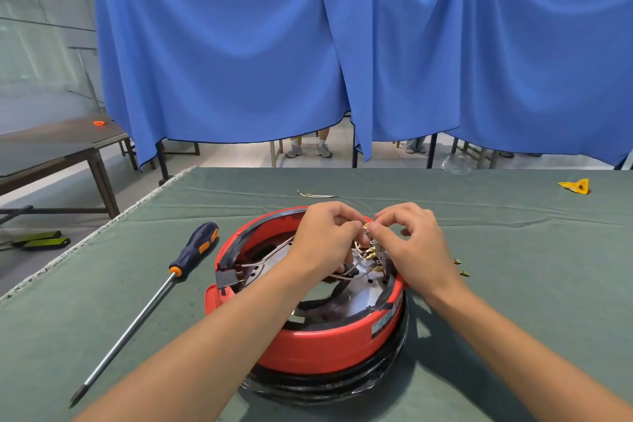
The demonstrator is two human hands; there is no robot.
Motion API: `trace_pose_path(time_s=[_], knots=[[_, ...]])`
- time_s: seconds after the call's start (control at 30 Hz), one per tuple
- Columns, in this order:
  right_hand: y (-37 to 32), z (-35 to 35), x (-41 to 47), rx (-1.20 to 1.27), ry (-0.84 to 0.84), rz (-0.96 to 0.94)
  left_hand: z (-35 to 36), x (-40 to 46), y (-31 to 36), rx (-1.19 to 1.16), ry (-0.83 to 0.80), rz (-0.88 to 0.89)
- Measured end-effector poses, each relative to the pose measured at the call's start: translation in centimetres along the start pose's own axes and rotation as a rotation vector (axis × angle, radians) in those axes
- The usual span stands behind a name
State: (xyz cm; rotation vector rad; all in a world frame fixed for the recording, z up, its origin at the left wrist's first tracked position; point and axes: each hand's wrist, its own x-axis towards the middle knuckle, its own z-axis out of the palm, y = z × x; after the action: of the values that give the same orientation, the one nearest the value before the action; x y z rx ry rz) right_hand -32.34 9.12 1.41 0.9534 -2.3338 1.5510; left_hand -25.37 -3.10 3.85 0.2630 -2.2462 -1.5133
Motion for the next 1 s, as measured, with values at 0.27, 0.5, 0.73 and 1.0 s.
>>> trace_pose_path(time_s=[0.27, 0.5, 0.73, 1.0], knots=[[-0.2, 0.1, -0.1, 0.054, 0.026, 0.056, 0.0, 0.0, 0.0, -0.074, -0.025, 0.009], [-0.1, 0.2, 0.2, 0.182, 0.093, 0.168, -0.2, -0.3, -0.3, 0.34, 0.076, 0.205], [-0.1, 0.4, -0.2, 0.093, 0.047, 0.14, -0.4, -0.6, -0.1, 0.393, 0.021, 0.205], [0.3, 0.6, -0.3, 0.019, 0.123, 0.108, -0.8, -1.2, -0.1, 0.615, -0.032, 0.124]])
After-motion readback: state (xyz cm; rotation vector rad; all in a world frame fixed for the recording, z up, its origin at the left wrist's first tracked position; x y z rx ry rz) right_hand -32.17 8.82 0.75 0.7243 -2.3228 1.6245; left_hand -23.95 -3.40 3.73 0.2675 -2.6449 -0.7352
